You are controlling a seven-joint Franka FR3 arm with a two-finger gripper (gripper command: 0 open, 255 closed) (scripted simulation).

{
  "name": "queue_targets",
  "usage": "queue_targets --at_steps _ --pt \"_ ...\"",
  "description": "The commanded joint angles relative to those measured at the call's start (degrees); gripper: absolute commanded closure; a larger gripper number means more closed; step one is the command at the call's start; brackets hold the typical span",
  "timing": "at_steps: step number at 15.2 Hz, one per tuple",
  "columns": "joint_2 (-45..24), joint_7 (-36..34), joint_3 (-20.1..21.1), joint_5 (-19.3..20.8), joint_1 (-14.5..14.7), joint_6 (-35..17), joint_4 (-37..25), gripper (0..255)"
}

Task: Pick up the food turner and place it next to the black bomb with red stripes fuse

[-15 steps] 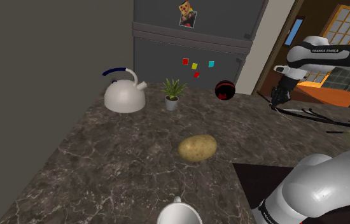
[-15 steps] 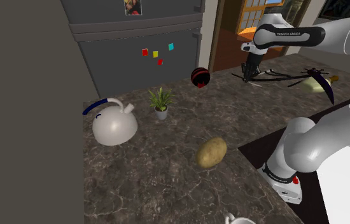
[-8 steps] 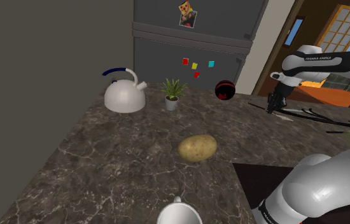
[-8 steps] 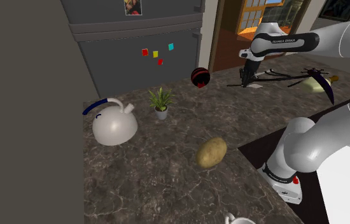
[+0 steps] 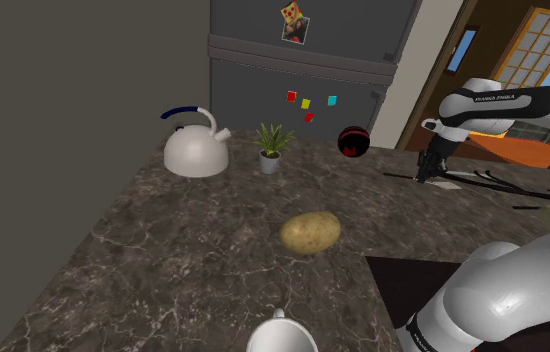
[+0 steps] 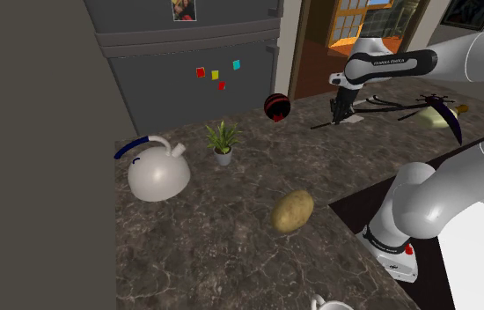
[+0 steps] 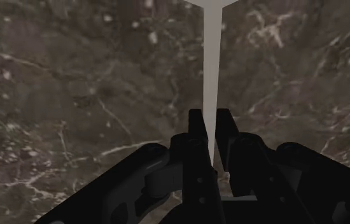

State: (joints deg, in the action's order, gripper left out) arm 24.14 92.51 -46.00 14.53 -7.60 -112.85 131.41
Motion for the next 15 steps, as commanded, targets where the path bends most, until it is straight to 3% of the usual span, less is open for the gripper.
queue_targets --at_steps 1,3,4,9,13,15 --pt "0.0 0.0 0.0 0.0 0.0 0.0 0.0 255" --pt "0.0 0.0 0.0 0.0 0.0 0.0 0.0 255" --pt "0.0 0.0 0.0 0.0 0.0 0.0 0.0 0" --pt "0.0 0.0 0.0 0.0 0.0 0.0 0.0 0" --pt "1.5 -0.2 2.0 -0.3 -0.2 7.5 -6.1 0" --pt "1.5 -0.2 2.0 -0.3 -0.2 7.5 -6.1 0"
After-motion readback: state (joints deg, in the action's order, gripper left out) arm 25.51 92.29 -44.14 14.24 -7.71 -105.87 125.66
